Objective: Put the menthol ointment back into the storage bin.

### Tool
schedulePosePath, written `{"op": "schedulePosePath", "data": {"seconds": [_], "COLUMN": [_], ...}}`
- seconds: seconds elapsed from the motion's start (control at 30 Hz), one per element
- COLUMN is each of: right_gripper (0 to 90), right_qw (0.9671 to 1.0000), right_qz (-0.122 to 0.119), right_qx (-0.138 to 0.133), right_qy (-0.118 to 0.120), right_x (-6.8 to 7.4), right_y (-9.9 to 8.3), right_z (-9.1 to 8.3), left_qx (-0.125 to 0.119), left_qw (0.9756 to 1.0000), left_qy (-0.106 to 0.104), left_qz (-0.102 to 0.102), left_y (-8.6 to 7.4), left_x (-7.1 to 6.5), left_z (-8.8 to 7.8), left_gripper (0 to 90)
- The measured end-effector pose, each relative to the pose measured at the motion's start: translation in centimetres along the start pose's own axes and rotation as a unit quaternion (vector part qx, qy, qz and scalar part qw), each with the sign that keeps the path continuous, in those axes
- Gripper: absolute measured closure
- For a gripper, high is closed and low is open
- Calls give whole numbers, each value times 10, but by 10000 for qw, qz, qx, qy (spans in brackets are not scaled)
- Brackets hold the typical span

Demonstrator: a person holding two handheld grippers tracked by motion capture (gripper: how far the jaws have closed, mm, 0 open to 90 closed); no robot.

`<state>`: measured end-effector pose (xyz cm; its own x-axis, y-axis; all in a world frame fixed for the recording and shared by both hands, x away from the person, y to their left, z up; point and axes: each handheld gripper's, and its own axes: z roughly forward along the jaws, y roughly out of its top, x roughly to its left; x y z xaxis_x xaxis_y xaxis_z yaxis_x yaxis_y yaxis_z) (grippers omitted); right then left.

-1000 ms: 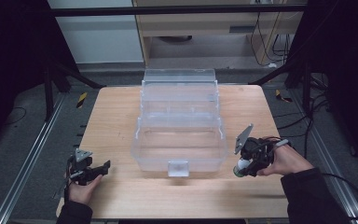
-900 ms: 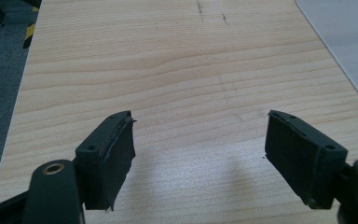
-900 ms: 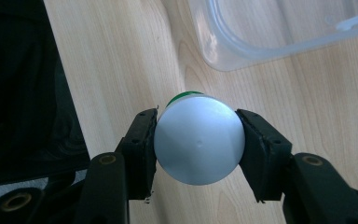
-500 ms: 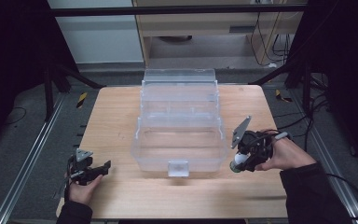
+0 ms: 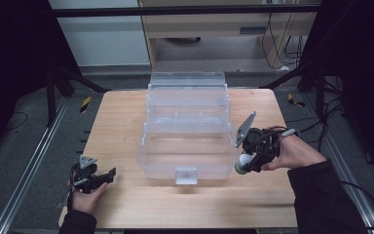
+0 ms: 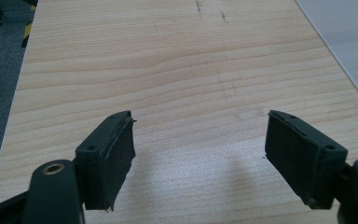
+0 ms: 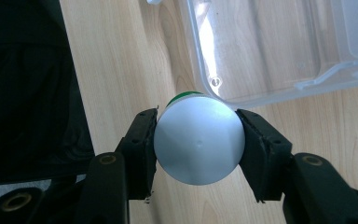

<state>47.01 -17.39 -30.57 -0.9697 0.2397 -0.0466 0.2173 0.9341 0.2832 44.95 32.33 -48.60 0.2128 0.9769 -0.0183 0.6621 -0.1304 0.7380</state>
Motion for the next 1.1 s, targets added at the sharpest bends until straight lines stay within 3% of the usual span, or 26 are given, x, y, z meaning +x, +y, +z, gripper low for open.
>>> {"op": "schedulePosePath", "data": {"seconds": [0.73,1.1], "right_gripper": [503,503], "right_qw": [9999,9997], "right_qz": [-98,-170], "right_qx": [-70,-175], "right_qy": [-53,-91], "right_x": [-27,-39], "right_y": [31,40], "right_z": [10,26], "left_qx": [-45,-42], "left_qw": [10000,10000], "left_qy": [5,4], "left_qz": [-18,-4], "left_y": [0,1], "left_x": [1,1], "left_z": [-1,-1], "left_gripper": [235,236]}}
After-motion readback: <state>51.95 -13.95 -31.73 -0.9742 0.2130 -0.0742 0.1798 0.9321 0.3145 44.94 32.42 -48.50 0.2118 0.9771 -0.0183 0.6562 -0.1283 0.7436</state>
